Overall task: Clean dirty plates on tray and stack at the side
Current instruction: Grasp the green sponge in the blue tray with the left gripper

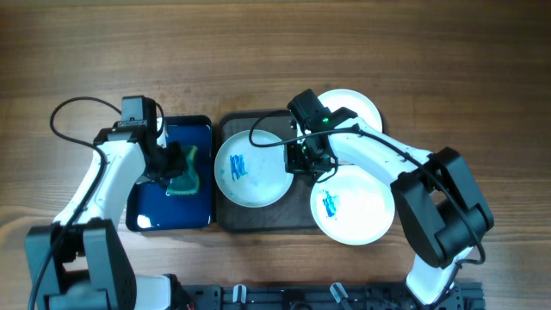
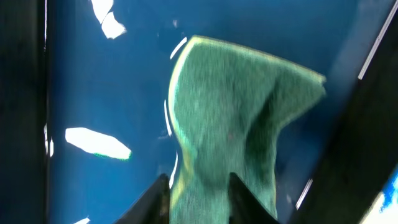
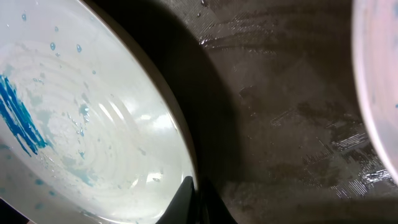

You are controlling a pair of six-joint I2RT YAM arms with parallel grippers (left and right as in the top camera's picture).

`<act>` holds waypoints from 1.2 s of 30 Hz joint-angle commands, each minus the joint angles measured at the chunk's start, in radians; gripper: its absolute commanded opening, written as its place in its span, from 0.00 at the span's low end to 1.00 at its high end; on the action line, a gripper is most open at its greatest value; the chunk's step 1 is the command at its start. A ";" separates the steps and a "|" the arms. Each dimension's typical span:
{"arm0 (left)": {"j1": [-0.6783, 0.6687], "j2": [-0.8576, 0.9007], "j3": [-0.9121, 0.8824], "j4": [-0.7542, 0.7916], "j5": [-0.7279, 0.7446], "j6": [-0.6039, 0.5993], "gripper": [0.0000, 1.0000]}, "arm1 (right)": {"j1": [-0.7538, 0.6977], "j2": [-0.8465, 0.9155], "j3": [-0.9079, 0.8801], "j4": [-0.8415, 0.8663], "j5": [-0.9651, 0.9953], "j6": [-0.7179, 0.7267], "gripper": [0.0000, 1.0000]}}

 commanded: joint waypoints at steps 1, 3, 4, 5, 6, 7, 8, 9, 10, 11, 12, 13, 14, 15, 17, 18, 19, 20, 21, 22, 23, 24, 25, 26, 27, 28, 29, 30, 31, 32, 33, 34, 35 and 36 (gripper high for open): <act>0.002 0.035 -0.007 0.046 -0.017 0.076 0.52 | 0.009 0.015 0.003 0.004 0.008 -0.032 0.04; 0.002 0.050 -0.007 0.060 -0.012 0.093 0.59 | 0.009 0.015 0.003 0.004 0.008 -0.035 0.04; 0.002 0.057 -0.007 0.065 -0.006 0.109 0.60 | 0.009 0.015 0.003 0.004 0.008 -0.034 0.05; 0.002 0.063 -0.007 0.069 0.006 0.128 0.61 | 0.009 0.015 0.003 0.004 0.008 -0.035 0.05; 0.002 0.068 -0.007 0.079 0.021 0.132 0.62 | 0.009 0.015 0.003 0.004 0.008 -0.035 0.05; 0.002 0.069 -0.007 0.084 0.036 0.132 0.62 | 0.009 0.015 0.003 0.004 0.008 -0.036 0.05; 0.002 0.069 -0.007 0.090 0.043 0.132 0.62 | 0.009 0.015 0.003 0.005 0.008 -0.036 0.05; 0.002 0.069 -0.007 0.094 0.043 0.133 0.62 | 0.009 0.015 0.003 0.005 0.008 -0.039 0.05; 0.002 0.069 -0.007 0.093 0.047 0.146 0.62 | 0.009 0.015 0.003 0.005 0.008 -0.040 0.05; 0.002 0.069 -0.007 0.090 0.054 0.154 0.62 | 0.009 0.015 0.003 0.005 0.008 -0.048 0.05; 0.002 0.069 -0.007 0.091 0.064 0.154 0.62 | 0.009 0.015 0.003 0.004 0.009 -0.051 0.05; 0.002 0.069 -0.007 0.095 0.083 0.154 0.63 | 0.009 0.015 0.003 0.004 0.008 -0.056 0.05; 0.002 0.069 -0.007 0.099 0.108 0.154 0.63 | 0.009 0.015 0.003 0.003 0.008 -0.056 0.05; 0.002 0.069 -0.007 0.107 0.142 0.163 0.64 | 0.009 0.015 0.003 0.003 0.008 -0.056 0.06; 0.002 0.067 -0.006 0.117 0.218 0.180 0.66 | 0.009 0.015 0.003 0.003 0.008 -0.056 0.06; 0.002 0.067 -0.006 0.124 0.240 0.180 0.67 | 0.009 0.015 0.003 0.004 0.008 -0.056 0.06; 0.002 0.067 -0.006 0.130 0.247 0.180 0.67 | 0.009 0.015 0.003 0.003 0.008 -0.056 0.06; 0.002 0.067 -0.006 0.135 0.246 0.180 0.67 | 0.009 0.015 0.003 0.003 0.004 -0.057 0.06; 0.002 0.067 -0.006 0.136 0.246 0.180 0.67 | 0.009 0.015 0.003 0.003 0.005 -0.056 0.06; 0.002 0.067 -0.006 0.139 0.245 0.180 0.66 | 0.009 0.015 0.003 0.003 0.005 -0.056 0.06; 0.002 0.067 -0.007 0.139 0.243 0.180 0.65 | 0.009 0.015 0.003 0.004 0.005 -0.056 0.06; 0.002 0.067 -0.007 0.138 0.240 0.180 0.63 | 0.009 0.015 0.003 0.004 0.005 -0.055 0.06; 0.002 0.067 -0.007 0.138 0.233 0.180 0.63 | 0.009 0.015 0.003 0.005 0.005 -0.055 0.06; 0.002 0.068 -0.007 0.138 0.230 0.180 0.63 | 0.009 0.015 0.003 0.005 0.005 -0.054 0.06; 0.002 0.071 -0.007 0.136 0.224 0.180 0.63 | 0.009 0.015 0.003 0.004 0.005 -0.055 0.06; 0.002 0.078 -0.007 0.134 0.209 0.180 0.63 | 0.009 0.015 0.003 0.004 0.005 -0.054 0.06; 0.002 0.089 -0.007 0.131 0.198 0.179 0.61 | 0.009 0.015 0.003 0.005 0.005 -0.054 0.06; 0.002 0.103 -0.010 0.126 0.195 0.179 0.59 | 0.009 0.015 0.003 0.005 0.005 -0.054 0.06; 0.002 0.117 -0.013 0.120 0.196 0.179 0.58 | 0.009 0.015 0.003 0.005 0.005 -0.054 0.06; 0.002 0.130 -0.016 0.114 0.196 0.179 0.58 | 0.009 0.015 0.003 0.005 0.005 -0.055 0.06; 0.002 0.145 -0.020 0.107 0.196 0.179 0.55 | 0.009 0.015 0.003 0.005 0.005 -0.055 0.06; 0.002 0.161 -0.022 0.097 0.196 0.179 0.52 | 0.009 0.015 0.003 0.005 0.005 -0.055 0.06; 0.002 0.177 -0.023 0.089 0.196 0.179 0.45 | 0.009 0.015 0.003 0.006 0.005 -0.055 0.06; 0.002 0.192 -0.023 0.089 0.196 0.179 0.36 | 0.009 0.015 0.003 0.006 0.005 -0.054 0.06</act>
